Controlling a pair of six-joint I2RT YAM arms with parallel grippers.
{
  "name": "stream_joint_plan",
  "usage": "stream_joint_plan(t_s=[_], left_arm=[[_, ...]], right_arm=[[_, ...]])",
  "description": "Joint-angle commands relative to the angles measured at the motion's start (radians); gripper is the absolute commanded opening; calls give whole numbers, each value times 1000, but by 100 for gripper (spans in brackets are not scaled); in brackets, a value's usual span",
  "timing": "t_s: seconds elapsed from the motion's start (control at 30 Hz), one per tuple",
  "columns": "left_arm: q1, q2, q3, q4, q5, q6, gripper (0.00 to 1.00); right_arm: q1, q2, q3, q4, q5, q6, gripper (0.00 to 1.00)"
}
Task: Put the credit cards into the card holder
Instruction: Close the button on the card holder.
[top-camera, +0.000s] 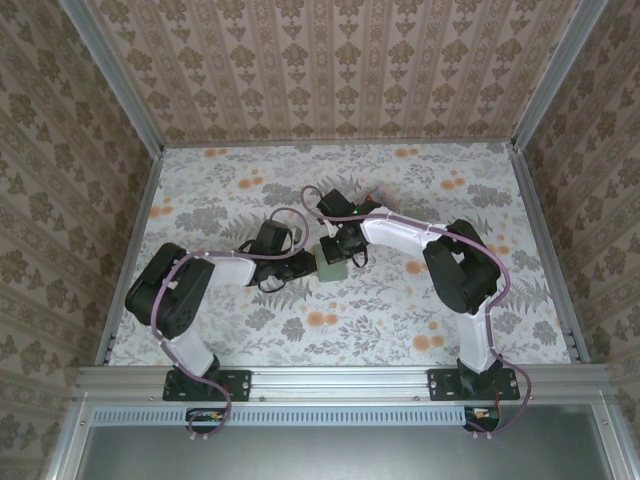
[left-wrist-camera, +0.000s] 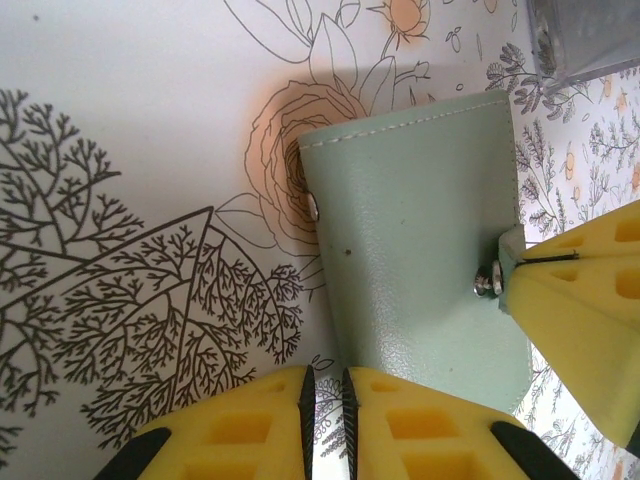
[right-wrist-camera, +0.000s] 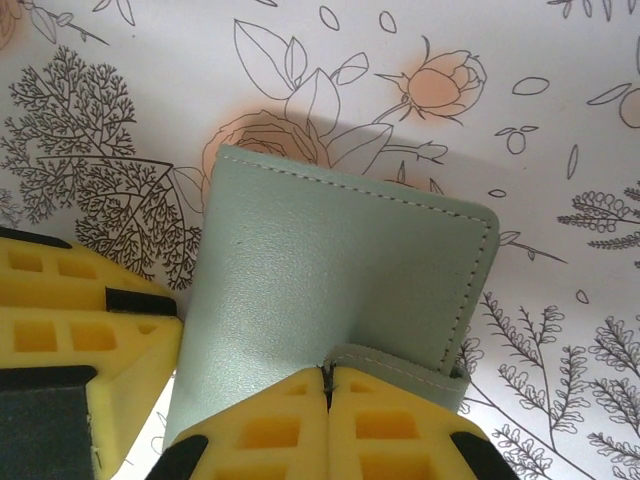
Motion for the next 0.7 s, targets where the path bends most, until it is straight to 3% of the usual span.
stream_joint_plan(t_s=[0.0, 0.23, 0.43, 0.67], left_arm=[[-20, 46, 15, 2, -1, 5, 19], [-20, 49, 15, 2, -3, 7, 19], [-20, 53, 19, 3, -1, 7, 19], [-22, 48, 16, 4, -1, 8, 19]], right_arm=[[7, 25, 21, -52, 64, -3, 1], [12, 19, 24, -60, 37, -18, 1], [14, 1, -3, 0, -66, 2, 1], [14, 31, 27, -41, -27, -3, 1]])
